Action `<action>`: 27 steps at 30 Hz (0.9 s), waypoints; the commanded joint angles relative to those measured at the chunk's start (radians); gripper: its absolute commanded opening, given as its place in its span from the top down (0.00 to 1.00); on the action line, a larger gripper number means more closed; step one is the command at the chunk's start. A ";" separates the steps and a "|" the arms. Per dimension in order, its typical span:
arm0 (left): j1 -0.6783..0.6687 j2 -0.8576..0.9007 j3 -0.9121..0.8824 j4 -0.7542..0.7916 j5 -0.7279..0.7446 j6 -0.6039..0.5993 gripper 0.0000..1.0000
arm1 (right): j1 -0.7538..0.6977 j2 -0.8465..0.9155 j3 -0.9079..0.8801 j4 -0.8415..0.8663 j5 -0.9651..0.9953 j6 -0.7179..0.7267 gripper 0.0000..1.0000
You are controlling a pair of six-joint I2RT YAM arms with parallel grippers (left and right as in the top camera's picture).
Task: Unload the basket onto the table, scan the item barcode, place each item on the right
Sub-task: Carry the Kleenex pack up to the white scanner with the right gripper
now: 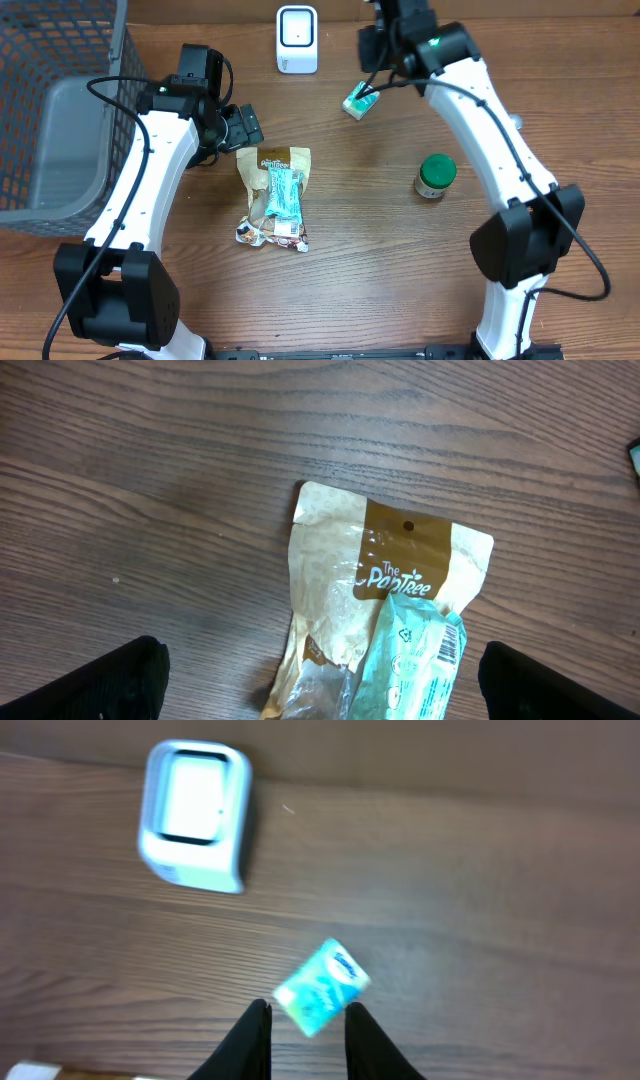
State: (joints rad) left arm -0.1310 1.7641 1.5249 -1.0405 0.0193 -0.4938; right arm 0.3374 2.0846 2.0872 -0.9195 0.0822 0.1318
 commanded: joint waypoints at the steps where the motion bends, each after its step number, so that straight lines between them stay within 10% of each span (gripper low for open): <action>1: -0.006 0.002 0.015 0.001 0.000 0.012 0.00 | -0.058 0.083 0.004 -0.010 -0.145 0.135 0.74; 27: -0.006 0.002 0.015 0.001 0.000 0.012 0.00 | -0.074 0.302 -0.099 0.089 -0.226 0.602 0.70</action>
State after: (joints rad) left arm -0.1310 1.7641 1.5249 -1.0401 0.0193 -0.4934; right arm 0.2569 2.3821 2.0296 -0.8436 -0.1501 0.6926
